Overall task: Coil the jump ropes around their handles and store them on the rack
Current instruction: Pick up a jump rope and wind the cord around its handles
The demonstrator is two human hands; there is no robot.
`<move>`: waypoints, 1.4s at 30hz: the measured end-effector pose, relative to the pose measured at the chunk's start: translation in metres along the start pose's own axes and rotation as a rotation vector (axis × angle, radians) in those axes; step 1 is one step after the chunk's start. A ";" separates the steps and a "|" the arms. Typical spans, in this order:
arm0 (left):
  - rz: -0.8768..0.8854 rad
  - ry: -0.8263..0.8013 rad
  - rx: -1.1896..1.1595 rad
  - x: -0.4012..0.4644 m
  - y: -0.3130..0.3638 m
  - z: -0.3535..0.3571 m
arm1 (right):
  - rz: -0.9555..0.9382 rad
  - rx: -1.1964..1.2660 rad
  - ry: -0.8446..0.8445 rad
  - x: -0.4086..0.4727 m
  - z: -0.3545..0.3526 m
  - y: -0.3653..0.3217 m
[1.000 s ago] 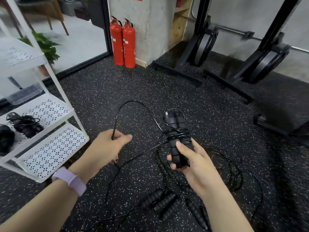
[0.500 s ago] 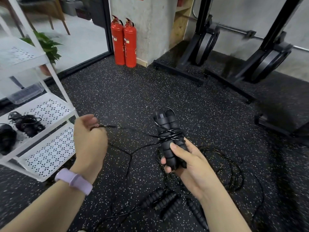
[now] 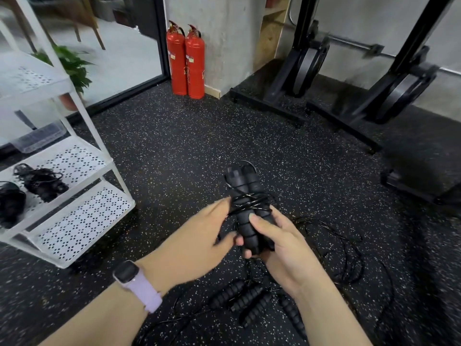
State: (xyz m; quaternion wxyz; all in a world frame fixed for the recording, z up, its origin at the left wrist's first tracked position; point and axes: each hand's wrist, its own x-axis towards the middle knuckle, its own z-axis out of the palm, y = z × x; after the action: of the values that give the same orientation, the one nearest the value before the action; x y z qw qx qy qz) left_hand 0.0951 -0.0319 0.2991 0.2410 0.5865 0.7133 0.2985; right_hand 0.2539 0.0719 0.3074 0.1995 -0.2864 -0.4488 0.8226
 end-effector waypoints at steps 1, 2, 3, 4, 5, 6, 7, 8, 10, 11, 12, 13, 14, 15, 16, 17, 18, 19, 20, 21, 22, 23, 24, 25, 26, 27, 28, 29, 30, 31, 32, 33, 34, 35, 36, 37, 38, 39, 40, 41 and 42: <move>-0.025 0.010 -0.097 0.002 0.002 0.002 | 0.009 0.007 -0.018 0.000 0.001 0.000; -0.070 0.022 -0.200 0.004 0.004 0.002 | 0.019 0.021 -0.030 0.000 0.001 0.000; -0.117 0.032 -0.282 0.007 0.005 0.001 | 0.030 0.032 -0.041 0.000 0.001 0.000; -0.152 0.039 -0.336 0.009 0.006 -0.002 | 0.036 0.031 -0.055 -0.001 0.001 0.000; -0.175 0.039 -0.362 0.010 0.006 -0.004 | 0.034 0.018 -0.067 -0.001 0.000 0.001; -0.199 0.029 -0.361 0.010 0.006 -0.006 | 0.024 -0.003 -0.074 0.000 -0.001 0.001; -0.236 0.011 -0.341 0.009 0.006 -0.009 | 0.007 -0.033 -0.064 0.000 -0.002 0.000; -0.283 -0.014 -0.301 0.008 0.006 -0.012 | -0.018 -0.081 -0.034 0.000 -0.003 -0.001; -0.369 -0.095 -0.170 0.006 0.003 -0.018 | -0.082 -0.229 0.095 0.002 -0.007 -0.003; -0.392 -0.157 -0.104 0.004 0.002 -0.020 | -0.109 -0.313 0.182 0.003 -0.009 -0.003; -0.398 -0.223 -0.041 0.002 0.002 -0.022 | -0.131 -0.420 0.267 0.004 -0.012 -0.003; -0.391 -0.278 0.024 0.000 0.001 -0.023 | -0.154 -0.558 0.337 0.005 -0.014 -0.002; -0.383 -0.315 0.085 -0.002 0.001 -0.023 | -0.180 -0.701 0.381 0.006 -0.017 0.000; -0.378 -0.336 0.113 -0.004 0.002 -0.023 | -0.211 -0.809 0.398 0.006 -0.019 0.002; -0.378 -0.356 0.079 -0.006 0.004 -0.023 | -0.244 -0.869 0.403 0.006 -0.020 0.004; -0.386 -0.380 0.002 -0.007 0.007 -0.024 | -0.264 -0.904 0.406 0.006 -0.020 0.005; -0.394 -0.404 -0.072 -0.007 0.009 -0.025 | -0.272 -0.941 0.410 0.006 -0.020 0.006; -0.390 -0.400 -0.118 -0.006 0.012 -0.026 | -0.274 -0.987 0.413 0.006 -0.020 0.007; -0.376 -0.354 -0.141 -0.004 0.012 -0.028 | -0.274 -1.037 0.410 0.006 -0.019 0.008; -0.356 -0.274 -0.129 -0.003 0.012 -0.029 | -0.276 -1.082 0.400 0.006 -0.019 0.009; -0.331 -0.194 -0.085 -0.002 0.011 -0.029 | -0.274 -1.116 0.387 0.006 -0.018 0.009; -0.312 -0.134 -0.038 -0.002 0.009 -0.029 | -0.264 -1.144 0.369 0.006 -0.019 0.009; -0.301 -0.100 -0.013 -0.002 0.007 -0.028 | -0.250 -1.169 0.343 0.006 -0.019 0.008; -0.298 -0.089 -0.022 -0.003 0.006 -0.028 | -0.238 -1.195 0.309 0.005 -0.019 0.008; -0.304 -0.091 -0.056 -0.003 0.003 -0.029 | -0.233 -1.224 0.271 0.004 -0.018 0.008; -0.308 -0.098 -0.093 -0.003 0.001 -0.031 | -0.228 -1.251 0.238 0.003 -0.016 0.008; -0.295 -0.116 -0.130 -0.002 -0.003 -0.033 | -0.214 -1.266 0.215 0.003 -0.016 0.009; -0.264 -0.149 -0.184 -0.002 -0.006 -0.036 | -0.193 -1.267 0.201 0.004 -0.015 0.010; -0.218 -0.194 -0.268 -0.001 -0.008 -0.039 | -0.172 -1.255 0.191 0.004 -0.017 0.010; -0.179 -0.227 -0.368 -0.001 -0.008 -0.041 | -0.157 -1.235 0.176 0.005 -0.018 0.011; -0.154 -0.230 -0.449 -0.001 -0.010 -0.043 | -0.152 -1.209 0.154 0.005 -0.019 0.010; -0.145 -0.204 -0.474 0.000 -0.011 -0.044 | -0.149 -1.186 0.131 0.005 -0.020 0.009; -0.151 -0.156 -0.437 0.001 -0.013 -0.043 | -0.137 -1.173 0.108 0.005 -0.020 0.008; -0.165 -0.103 -0.372 0.002 -0.013 -0.041 | -0.120 -1.176 0.086 0.005 -0.019 0.007; -0.178 -0.055 -0.315 0.003 -0.012 -0.039 | -0.099 -1.188 0.059 0.004 -0.018 0.006; -0.187 -0.021 -0.284 0.003 -0.012 -0.036 | -0.072 -1.194 0.025 0.004 -0.017 0.007; -0.189 -0.002 -0.268 0.003 -0.011 -0.033 | -0.034 -1.185 -0.007 0.004 -0.015 0.007; -0.198 0.004 -0.259 0.003 -0.011 -0.031 | 0.012 -1.156 -0.040 0.003 -0.012 0.007; -0.217 0.003 -0.256 0.002 -0.012 -0.030 | 0.058 -1.110 -0.068 0.002 -0.008 0.006; -0.237 -0.001 -0.252 0.003 -0.013 -0.029 | 0.091 -1.063 -0.092 0.001 -0.005 0.005; -0.250 -0.005 -0.237 0.003 -0.014 -0.029 | 0.115 -1.030 -0.116 0.000 -0.002 0.004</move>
State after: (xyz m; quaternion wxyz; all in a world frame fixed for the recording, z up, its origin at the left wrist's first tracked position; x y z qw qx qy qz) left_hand 0.0648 -0.0353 0.3091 0.3452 0.4614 0.7400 0.3468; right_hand 0.2550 0.0709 0.3028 -0.0380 -0.3258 -0.7892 0.5192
